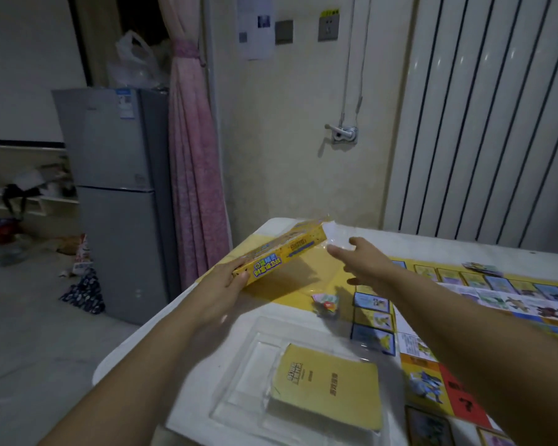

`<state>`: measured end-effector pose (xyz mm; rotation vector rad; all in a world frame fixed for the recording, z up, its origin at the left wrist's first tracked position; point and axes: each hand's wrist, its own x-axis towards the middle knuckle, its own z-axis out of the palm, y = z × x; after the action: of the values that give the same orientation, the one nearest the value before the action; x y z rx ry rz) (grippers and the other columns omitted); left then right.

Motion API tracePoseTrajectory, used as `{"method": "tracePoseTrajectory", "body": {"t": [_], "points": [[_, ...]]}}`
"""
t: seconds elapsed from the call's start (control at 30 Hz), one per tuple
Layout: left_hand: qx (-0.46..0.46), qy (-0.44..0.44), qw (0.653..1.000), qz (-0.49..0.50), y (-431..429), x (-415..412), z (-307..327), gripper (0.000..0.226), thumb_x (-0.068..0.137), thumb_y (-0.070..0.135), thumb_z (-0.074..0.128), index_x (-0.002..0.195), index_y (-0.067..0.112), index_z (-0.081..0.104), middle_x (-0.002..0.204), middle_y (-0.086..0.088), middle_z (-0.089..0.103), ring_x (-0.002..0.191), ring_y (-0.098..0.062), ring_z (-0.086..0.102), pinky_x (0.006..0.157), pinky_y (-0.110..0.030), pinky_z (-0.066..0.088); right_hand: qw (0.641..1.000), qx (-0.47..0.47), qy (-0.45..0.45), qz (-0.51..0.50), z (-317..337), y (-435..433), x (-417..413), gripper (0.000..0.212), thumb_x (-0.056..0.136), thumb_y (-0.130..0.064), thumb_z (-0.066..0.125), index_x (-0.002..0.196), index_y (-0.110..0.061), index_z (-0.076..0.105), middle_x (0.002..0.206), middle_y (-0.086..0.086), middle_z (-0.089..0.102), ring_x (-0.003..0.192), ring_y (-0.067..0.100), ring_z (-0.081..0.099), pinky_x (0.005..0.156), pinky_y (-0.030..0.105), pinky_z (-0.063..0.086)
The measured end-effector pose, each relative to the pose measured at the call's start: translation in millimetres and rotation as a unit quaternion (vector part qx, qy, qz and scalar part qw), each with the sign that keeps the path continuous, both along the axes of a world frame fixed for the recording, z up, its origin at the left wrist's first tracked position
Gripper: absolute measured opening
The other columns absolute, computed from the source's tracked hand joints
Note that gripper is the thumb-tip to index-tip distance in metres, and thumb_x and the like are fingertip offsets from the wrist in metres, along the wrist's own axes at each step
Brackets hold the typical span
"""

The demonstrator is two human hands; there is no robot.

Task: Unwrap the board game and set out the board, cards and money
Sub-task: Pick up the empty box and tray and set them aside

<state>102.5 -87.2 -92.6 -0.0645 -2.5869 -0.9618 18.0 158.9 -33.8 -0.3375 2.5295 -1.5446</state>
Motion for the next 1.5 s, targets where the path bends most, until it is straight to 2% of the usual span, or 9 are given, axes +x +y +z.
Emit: {"method": "tracePoseTrajectory", "body": {"t": [0.17,0.3,0.6,0.73,0.9,1.1,1.2,1.37,1.5], "points": [[0.047,0.079,0.996,0.002,1.5,29.6,8.0,0.037,0.089,0.033,0.042,0.126,0.034,0.044,0.129,0.019,0.047,0.114,0.016,0.042,0.095,0.002,0.024,0.972,-0.22,-0.076,0.011,19.0,-6.3,-1.8,0.062,0.088,-0.052,0.056,0.139,-0.023,0.037,0.143,0.003,0.035,0.116,0.03,0.052,0.091,0.048,0.051],[0.053,0.118,0.992,0.0,8.4,42.4,3.9,0.039,0.09,0.033,0.043,0.129,0.032,0.044,0.133,0.012,0.048,0.121,0.012,0.041,0.102,-0.008,0.028,0.964,-0.227,-0.051,0.132,44.5,-10.2,16.6,0.031,0.087,-0.027,0.064,0.114,-0.017,0.054,0.121,0.012,0.06,0.101,0.028,0.062,0.084,0.041,0.056],[0.132,0.117,0.982,0.072,33.3,75.8,37.5,0.029,0.093,0.024,0.052,0.122,0.028,0.052,0.128,0.008,0.048,0.123,-0.009,0.043,0.096,-0.016,0.029,0.931,-0.009,0.351,0.101,51.3,-33.6,94.7,0.006,0.082,-0.011,0.068,0.077,-0.015,0.068,0.077,0.001,0.069,0.07,0.016,0.065,0.072,0.036,0.054],[0.258,0.127,0.956,0.058,57.6,105.4,70.8,0.062,0.066,0.071,0.049,0.123,0.048,0.041,0.142,0.006,0.042,0.129,-0.01,0.042,0.11,-0.04,0.034,0.869,0.035,0.482,0.109,34.0,-54.1,124.4,0.012,0.079,-0.022,0.058,0.069,-0.016,0.062,0.069,0.002,0.063,0.066,0.022,0.059,0.059,0.042,0.049],[0.213,0.135,0.967,0.03,75.3,132.0,84.5,0.056,0.088,0.042,0.055,0.139,0.048,0.031,0.137,0.003,0.045,0.111,-0.005,0.053,0.098,-0.028,0.044,0.851,0.054,0.506,0.127,17.7,-70.4,146.7,0.01,0.079,-0.016,0.063,0.087,-0.015,0.069,0.083,0.002,0.067,0.074,0.024,0.06,0.062,0.041,0.05],[0.084,0.169,0.98,0.069,85.7,143.8,87.5,0.038,0.098,0.008,0.04,0.119,0.034,0.059,0.128,0.008,0.046,0.112,-0.003,0.048,0.083,0.005,0.031,0.85,0.002,0.493,0.185,15.8,-69.6,147.1,0.012,0.076,-0.007,0.064,0.087,-0.007,0.069,0.077,0.001,0.062,0.066,0.011,0.048,0.063,0.026,0.044],[0.053,0.138,0.984,0.103,80.2,141.3,86.0,0.039,0.095,0.007,0.039,0.131,0.016,0.055,0.133,0.002,0.049,0.119,-0.008,0.046,0.094,-0.006,0.031,0.842,0.012,0.493,0.221,18.8,-58.7,143.6,0.019,0.082,-0.01,0.066,0.101,-0.011,0.069,0.082,-0.01,0.056,0.072,0.002,0.047,0.067,0.013,0.04],[0.045,0.153,0.974,0.158,75.0,139.5,81.4,0.041,0.094,0.008,0.038,0.133,0.013,0.05,0.137,0.001,0.047,0.125,-0.011,0.043,0.096,-0.015,0.029,0.869,0.116,0.463,0.132,35.5,-43.1,123.7,0.045,0.088,-0.043,0.042,0.121,-0.019,0.062,0.121,-0.002,0.059,0.113,0.018,0.045,0.096,0.031,0.035],[0.136,0.166,0.961,0.174,67.4,135.6,77.8,0.026,0.095,0.023,0.048,0.12,0.022,0.049,0.123,0.008,0.046,0.108,-0.011,0.053,0.092,-0.028,0.043,0.89,0.177,0.408,0.101,47.0,-42.2,108.3,0.044,0.101,-0.035,0.035,0.138,-0.014,0.045,0.145,0.005,0.042,0.133,0.023,0.029,0.106,0.031,0.022]]}}
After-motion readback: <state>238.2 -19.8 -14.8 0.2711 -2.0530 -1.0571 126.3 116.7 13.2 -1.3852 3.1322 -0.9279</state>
